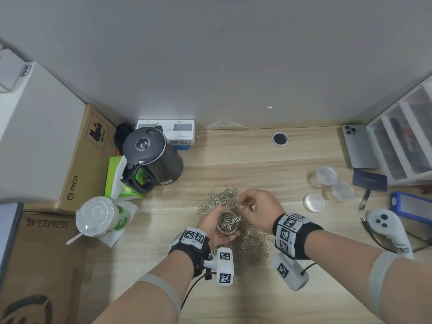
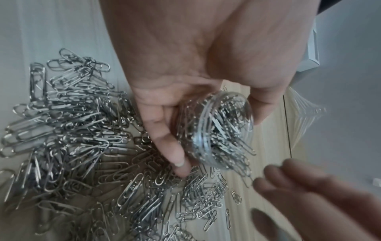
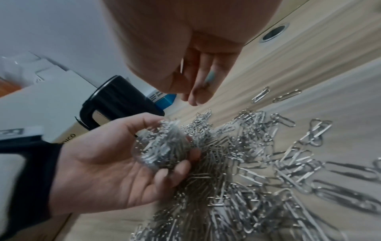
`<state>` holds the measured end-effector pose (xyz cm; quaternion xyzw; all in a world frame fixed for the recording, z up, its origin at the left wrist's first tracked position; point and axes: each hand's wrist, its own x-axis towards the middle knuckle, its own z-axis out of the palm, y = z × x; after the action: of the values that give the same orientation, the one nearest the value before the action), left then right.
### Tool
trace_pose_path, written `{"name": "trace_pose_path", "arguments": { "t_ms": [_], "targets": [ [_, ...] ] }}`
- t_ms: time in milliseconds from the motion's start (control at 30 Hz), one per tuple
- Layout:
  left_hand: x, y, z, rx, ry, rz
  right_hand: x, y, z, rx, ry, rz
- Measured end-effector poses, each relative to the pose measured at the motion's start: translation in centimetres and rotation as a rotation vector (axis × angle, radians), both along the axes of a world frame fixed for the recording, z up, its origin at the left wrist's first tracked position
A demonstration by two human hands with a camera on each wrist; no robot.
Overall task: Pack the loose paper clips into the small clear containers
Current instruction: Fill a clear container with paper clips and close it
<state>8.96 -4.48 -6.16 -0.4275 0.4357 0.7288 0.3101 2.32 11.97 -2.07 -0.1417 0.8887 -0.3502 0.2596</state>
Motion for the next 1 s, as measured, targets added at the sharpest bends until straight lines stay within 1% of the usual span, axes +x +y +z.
{"name": "trace_pose_path", "arguments": {
  "t_ms": [100, 200, 267, 333, 467, 533, 600, 667, 700, 733, 800, 867, 933, 1000],
  "targets": [
    [-0.1, -0.1, 0.3, 0.004, 0.021, 0.011, 0.0, 0.5, -0.7, 0.016, -0.083, 0.013],
    [-0.2, -0.1, 0.2, 0.005, 0.022, 0.002, 0.5, 0.4, -1.1, -0.071, -0.169, -0.03],
    [-0.1, 0.0, -0.1, 0.005, 0.005, 0.022, 1.0, -0.2, -1.2, -0.092, -0.193, -0.027],
    [-0.1, 0.0, -0.5, 0.015, 0.003, 0.036, 1.4, -0.7, -1.3, -0.087, -0.179, 0.0],
    [-0.2, -0.1, -0.4, 0.034, 0.056, -0.013, 1.3, -1.0, -1.1, -0.08, -0.103, 0.053],
    [-0.2, -0.3, -0.4, 0.034, 0.079, -0.029, 1.3, -0.9, -0.8, -0.123, -0.123, 0.097],
    [-0.2, -0.5, -0.3, 0.052, 0.083, -0.045, 1.1, -0.7, -0.8, -0.145, -0.103, 0.087],
    [-0.3, -0.8, -0.2, 0.054, 0.071, -0.045, 0.6, -0.2, -1.3, -0.081, -0.016, 0.023],
    [-0.3, -1.1, -0.3, 0.052, 0.067, -0.05, 0.3, 0.1, -1.7, -0.011, 0.03, 0.012],
    [-0.3, -1.3, -0.3, 0.049, 0.063, -0.058, 0.1, 0.5, -2.1, 0.08, 0.063, 0.033],
    [-0.2, -1.7, -0.4, 0.057, 0.052, -0.053, -0.1, 1.1, -2.9, 0.267, 0.055, 0.144],
    [0.0, -2.0, -0.5, 0.066, 0.04, -0.037, 0.3, 1.5, -3.6, 0.376, 0.025, 0.243],
    [0.1, -2.2, -0.8, 0.062, 0.021, -0.021, 0.7, 1.5, -4.2, 0.394, 0.03, 0.282],
    [0.1, -2.2, -0.9, 0.062, -0.011, -0.001, 1.1, 1.2, -4.7, 0.354, 0.029, 0.27]
  ]
}}
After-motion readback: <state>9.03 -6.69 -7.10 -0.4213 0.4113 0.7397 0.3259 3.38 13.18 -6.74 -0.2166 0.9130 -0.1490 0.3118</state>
